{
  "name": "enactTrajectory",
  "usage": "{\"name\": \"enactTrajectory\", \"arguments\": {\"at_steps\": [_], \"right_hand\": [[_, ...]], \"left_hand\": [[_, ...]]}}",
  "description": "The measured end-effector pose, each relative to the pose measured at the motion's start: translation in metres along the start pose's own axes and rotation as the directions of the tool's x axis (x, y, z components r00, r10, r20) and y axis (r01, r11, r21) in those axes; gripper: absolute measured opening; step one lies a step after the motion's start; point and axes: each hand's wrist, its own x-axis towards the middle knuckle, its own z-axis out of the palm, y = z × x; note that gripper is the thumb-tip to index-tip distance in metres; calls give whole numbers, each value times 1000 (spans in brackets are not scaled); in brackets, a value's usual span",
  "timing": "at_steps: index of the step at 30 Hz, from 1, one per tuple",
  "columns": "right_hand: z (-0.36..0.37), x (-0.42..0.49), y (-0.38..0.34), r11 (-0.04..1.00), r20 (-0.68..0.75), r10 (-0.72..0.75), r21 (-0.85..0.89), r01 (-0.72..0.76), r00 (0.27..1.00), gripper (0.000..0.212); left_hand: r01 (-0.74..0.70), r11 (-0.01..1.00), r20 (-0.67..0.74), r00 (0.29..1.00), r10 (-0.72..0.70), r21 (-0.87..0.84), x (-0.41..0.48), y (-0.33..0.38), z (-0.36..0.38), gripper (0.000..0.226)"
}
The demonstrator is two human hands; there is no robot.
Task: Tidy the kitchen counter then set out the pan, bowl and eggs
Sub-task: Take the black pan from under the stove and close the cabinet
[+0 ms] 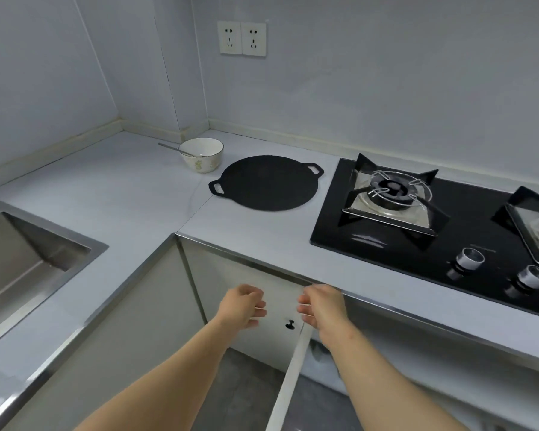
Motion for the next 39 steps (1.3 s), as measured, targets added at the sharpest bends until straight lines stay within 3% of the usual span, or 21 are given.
{"name": "enactTrajectory", "arguments": {"at_steps": [8, 13, 16, 20, 26, 33, 36, 39], "right_hand": [[-20, -84, 78, 996, -33, 89, 33, -88, 995, 14], [-28, -114, 111, 985, -58, 157, 78, -152, 986, 17], [-38, -129, 125, 981, -60, 174, 92, -169, 983, 19], [-62, -142, 140, 974, -81, 198, 131, -187, 977, 19], [-101, -147, 159, 959, -120, 245, 172, -223, 962, 16], [-154, -141, 163, 953, -122, 263, 189, -238, 957, 16], [-188, -133, 161, 961, -124, 245, 161, -224, 962, 16], [-222, -122, 152, 975, -136, 208, 109, -194, 969, 19]], "left_hand": [[34, 997, 101, 994, -42, 75, -82, -77, 0, 14], [-71, 905, 122, 992, 22, 420, -112, -106, 8, 15], [-145, 850, 136, 987, 88, 506, -126, -113, 16, 18], [-154, 861, 110, 987, 115, 484, -133, -122, 14, 17], [-58, 946, 137, 990, 15, 320, -142, -129, 40, 16], [75, 987, 113, 989, -92, 140, -156, -126, 125, 15], [153, 985, 84, 984, -159, 76, -163, -114, 168, 2], [179, 978, 44, 982, -184, 103, -165, -101, 210, 18]]}}
